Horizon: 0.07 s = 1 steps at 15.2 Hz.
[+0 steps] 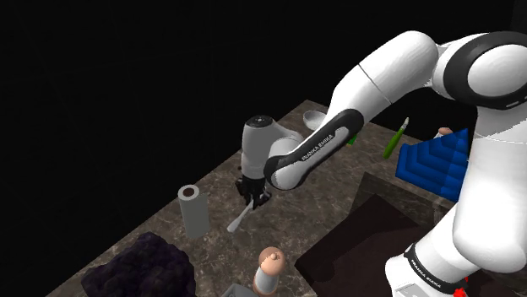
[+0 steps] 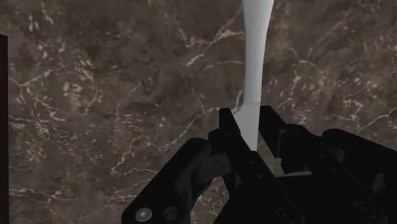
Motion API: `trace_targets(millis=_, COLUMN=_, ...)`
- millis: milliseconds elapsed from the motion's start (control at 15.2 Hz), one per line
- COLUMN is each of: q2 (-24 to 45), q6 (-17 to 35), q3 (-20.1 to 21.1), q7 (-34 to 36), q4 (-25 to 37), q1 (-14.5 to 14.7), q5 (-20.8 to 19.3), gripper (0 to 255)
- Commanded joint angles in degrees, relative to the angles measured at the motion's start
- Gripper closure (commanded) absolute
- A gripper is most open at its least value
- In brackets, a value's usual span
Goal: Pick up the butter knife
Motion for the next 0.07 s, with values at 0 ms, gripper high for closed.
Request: trace_targets(millis=0, q2=-0.38, q6=-0.32, q3=0.22, q7=-0.15, q4=-0.06, q1=-0.12, q5=0.29, gripper=255)
